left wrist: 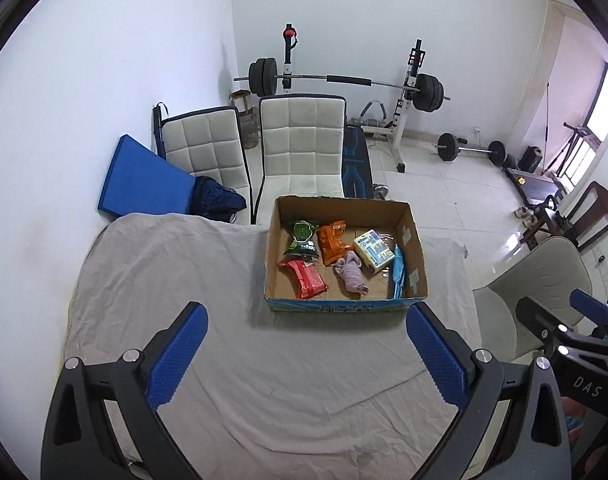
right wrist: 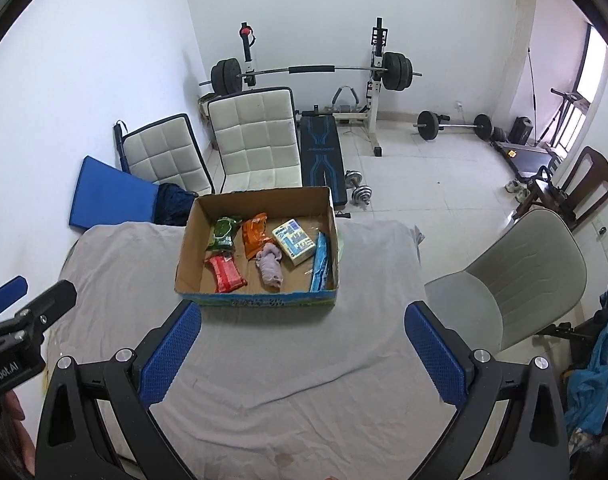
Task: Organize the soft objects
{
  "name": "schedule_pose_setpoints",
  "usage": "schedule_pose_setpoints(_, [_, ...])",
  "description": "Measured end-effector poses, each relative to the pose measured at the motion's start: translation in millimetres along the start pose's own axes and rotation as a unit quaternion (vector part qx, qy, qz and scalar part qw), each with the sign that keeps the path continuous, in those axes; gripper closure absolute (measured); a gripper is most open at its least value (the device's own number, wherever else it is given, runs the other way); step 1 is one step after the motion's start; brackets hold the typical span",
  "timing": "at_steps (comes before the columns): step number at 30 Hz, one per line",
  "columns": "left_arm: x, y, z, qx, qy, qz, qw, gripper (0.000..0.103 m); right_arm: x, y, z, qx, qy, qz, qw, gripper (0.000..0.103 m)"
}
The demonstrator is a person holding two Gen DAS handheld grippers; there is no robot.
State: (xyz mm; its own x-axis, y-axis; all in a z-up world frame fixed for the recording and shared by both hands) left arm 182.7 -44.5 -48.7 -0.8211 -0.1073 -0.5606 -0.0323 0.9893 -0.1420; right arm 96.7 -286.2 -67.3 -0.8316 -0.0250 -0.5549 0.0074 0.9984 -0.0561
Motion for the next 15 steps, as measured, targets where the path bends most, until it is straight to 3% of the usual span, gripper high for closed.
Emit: schedule_pose_setpoints(15, [-7.5,-5.0,13.8,-0.003,0.001,-0.003,1.0,0.001,-18.3,-1.9,13.6,0.004,-0.009,-0.005,1.0,0.0])
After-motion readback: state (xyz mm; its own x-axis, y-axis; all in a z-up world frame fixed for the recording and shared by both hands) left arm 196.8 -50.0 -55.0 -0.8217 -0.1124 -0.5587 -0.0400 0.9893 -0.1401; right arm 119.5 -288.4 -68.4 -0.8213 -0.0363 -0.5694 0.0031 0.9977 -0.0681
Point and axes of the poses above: each gripper's, at about its wrist camera, not at the fingertips, and z roughly the way its jaws point, y to its left, x to its underside, the point moved 8 cm from there along z, roughly the way its jaws point, and after that the axes turned 13 degrees about -z, right-handed, at the moved point
